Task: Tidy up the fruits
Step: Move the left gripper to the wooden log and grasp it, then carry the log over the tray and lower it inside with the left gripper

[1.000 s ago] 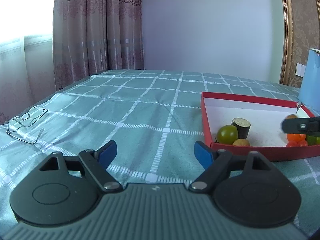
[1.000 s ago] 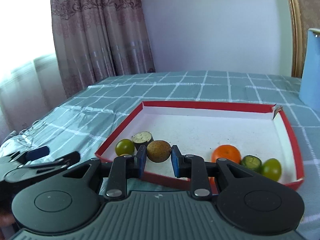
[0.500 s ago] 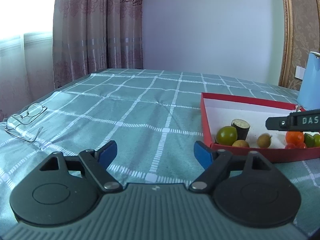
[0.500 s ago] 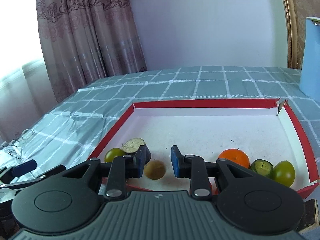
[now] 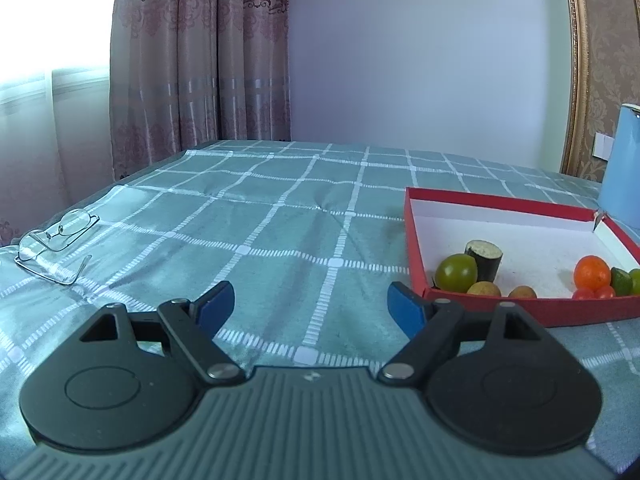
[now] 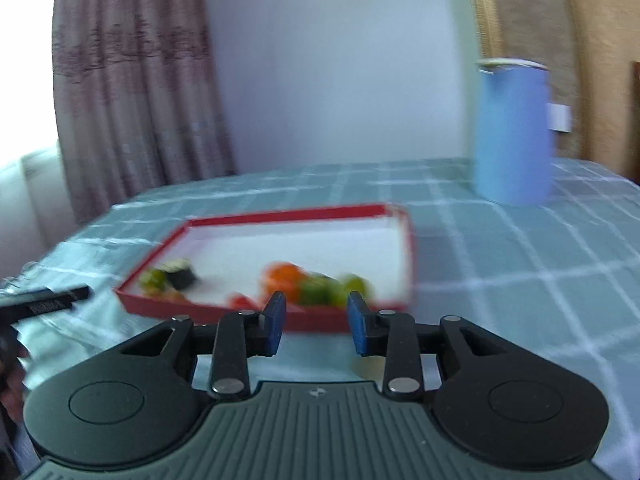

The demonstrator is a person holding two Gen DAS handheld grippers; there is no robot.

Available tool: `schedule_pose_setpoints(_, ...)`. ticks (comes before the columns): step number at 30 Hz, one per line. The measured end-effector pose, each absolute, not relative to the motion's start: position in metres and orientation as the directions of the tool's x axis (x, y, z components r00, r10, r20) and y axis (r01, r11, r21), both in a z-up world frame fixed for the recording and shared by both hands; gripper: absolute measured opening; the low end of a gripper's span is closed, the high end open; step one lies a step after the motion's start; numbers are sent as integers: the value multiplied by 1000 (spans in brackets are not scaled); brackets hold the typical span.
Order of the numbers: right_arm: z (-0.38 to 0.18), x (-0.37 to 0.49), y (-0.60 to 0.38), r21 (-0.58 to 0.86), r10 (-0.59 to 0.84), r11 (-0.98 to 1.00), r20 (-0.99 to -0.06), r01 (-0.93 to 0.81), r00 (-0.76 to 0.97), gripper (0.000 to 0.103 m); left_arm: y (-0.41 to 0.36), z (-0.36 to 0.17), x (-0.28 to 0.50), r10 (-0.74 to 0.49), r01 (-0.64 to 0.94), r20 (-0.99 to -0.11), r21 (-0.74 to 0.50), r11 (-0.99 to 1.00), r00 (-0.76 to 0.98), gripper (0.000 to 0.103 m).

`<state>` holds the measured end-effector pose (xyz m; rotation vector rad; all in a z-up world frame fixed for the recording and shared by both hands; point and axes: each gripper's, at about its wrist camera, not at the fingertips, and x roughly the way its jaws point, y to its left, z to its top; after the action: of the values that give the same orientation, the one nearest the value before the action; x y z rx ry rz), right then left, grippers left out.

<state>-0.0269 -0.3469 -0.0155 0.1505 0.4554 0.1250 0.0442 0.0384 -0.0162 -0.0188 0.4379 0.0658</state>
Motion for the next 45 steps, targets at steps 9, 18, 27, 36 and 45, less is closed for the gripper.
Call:
schedule_pose_setpoints(9,-38,-44,-432,226,10,970,-422,95,906,33,-42,-2,7,-188,204,-398,-3,979,898,82)
schedule_pose_setpoints(18,-53,-46,-468,279,14,954,-406,110,914,33,-184,-5,-18,-402,479,-433,79,874,806,83)
schedule_pose_setpoints(27,-66,-47,-495,406,110,912,-380,59,919,33,-260,-29,-8,-343,472,-507,148,869,791,83)
schedule_pose_setpoints(36,-71,-50,-501,465,156,885,-356,30,921,33,-259,-34,19,-298,421,-592,77,904,749,32)
schedule_pose_setpoints(45,-65,-56,-491,413,106,909,-358,56,928,33,-232,-17,-2,-294,397,-499,111,911,815,32)
